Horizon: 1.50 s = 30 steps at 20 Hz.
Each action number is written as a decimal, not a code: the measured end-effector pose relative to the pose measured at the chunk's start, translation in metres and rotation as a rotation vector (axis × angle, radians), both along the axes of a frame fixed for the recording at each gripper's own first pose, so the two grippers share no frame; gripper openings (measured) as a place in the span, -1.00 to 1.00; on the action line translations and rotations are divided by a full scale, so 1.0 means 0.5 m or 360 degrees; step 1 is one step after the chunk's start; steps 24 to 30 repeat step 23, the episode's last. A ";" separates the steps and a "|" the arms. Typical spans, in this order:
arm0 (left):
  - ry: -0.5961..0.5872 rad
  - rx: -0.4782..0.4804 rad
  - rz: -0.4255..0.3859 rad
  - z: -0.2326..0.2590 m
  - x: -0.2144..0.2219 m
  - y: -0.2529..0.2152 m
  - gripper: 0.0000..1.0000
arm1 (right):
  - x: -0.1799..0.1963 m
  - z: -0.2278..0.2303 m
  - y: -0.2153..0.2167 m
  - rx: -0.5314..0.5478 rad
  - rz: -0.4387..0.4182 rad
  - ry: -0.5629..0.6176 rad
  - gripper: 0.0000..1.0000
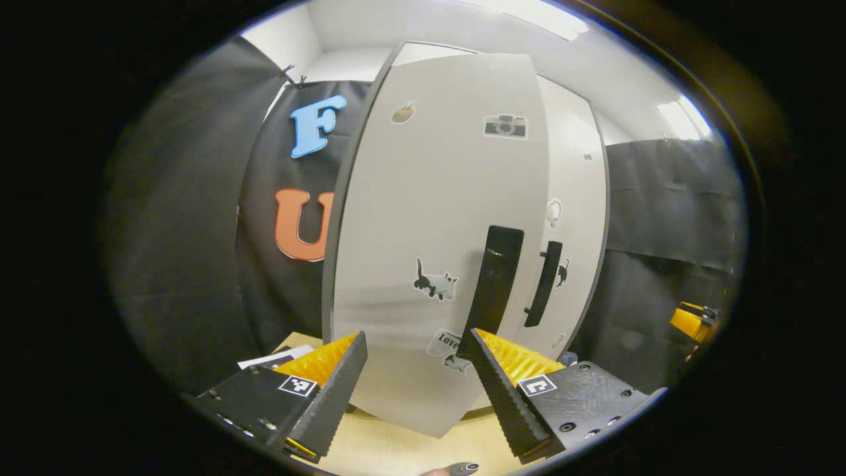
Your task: Grasp the bottle in the cabinet with the left hand and place it on the coaster, then close the right door with the right hand and the left door with the left hand.
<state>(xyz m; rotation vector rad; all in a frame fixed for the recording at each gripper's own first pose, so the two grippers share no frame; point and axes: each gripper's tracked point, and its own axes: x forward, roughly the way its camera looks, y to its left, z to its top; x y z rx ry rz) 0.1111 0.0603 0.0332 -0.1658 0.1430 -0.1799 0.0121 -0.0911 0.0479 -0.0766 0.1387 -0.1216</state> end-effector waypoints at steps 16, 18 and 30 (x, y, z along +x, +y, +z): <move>-0.0354 0.0185 0.0277 0.201 -0.150 0.028 1.00 | -0.016 0.179 0.071 0.0029 0.0166 -0.0323 0.94; -0.0367 0.0200 0.0364 0.223 -0.172 0.053 1.00 | -0.017 0.196 0.080 0.0041 0.0191 -0.0350 0.94; -0.0413 0.0202 0.0393 0.263 -0.207 0.065 1.00 | -0.025 0.229 0.097 0.0044 0.0244 -0.0403 0.86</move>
